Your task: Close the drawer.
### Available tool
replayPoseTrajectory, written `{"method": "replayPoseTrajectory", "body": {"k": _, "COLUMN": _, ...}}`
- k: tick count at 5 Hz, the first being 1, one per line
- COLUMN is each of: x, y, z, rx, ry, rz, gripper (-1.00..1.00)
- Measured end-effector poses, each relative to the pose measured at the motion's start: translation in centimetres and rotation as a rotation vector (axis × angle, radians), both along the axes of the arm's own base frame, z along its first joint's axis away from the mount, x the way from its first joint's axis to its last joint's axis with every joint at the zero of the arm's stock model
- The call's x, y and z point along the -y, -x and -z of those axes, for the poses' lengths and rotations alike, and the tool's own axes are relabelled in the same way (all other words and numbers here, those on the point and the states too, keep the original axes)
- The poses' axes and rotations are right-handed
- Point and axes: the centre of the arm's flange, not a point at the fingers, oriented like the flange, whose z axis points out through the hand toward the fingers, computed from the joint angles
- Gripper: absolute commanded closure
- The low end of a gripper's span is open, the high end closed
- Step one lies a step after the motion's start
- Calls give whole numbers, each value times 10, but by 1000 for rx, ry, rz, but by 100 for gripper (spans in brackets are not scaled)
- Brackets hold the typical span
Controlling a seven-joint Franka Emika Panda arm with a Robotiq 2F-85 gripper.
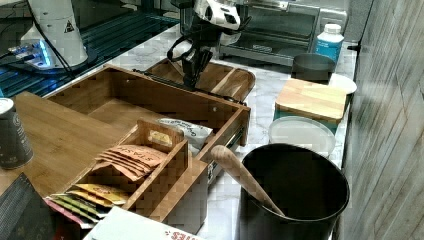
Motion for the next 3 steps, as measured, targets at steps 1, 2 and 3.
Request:
{"method": "replayPoseTrajectory", "body": {"k": 1, "x": 6, "y": -2, "z": -4, "rx": 13, "ry": 1, "rz": -3, "gripper": 100}}
{"method": "replayPoseTrajectory", "body": {"k": 2, "x": 11, "y": -7, "z": -6, "rx": 56, "ry": -7, "rz": -7, "gripper": 100}}
{"method": "replayPoseTrajectory", "body": {"k": 3, "x": 11, "y": -12, "z": -10, "rx": 82, "ry": -23, "rz": -72, "gripper": 100}}
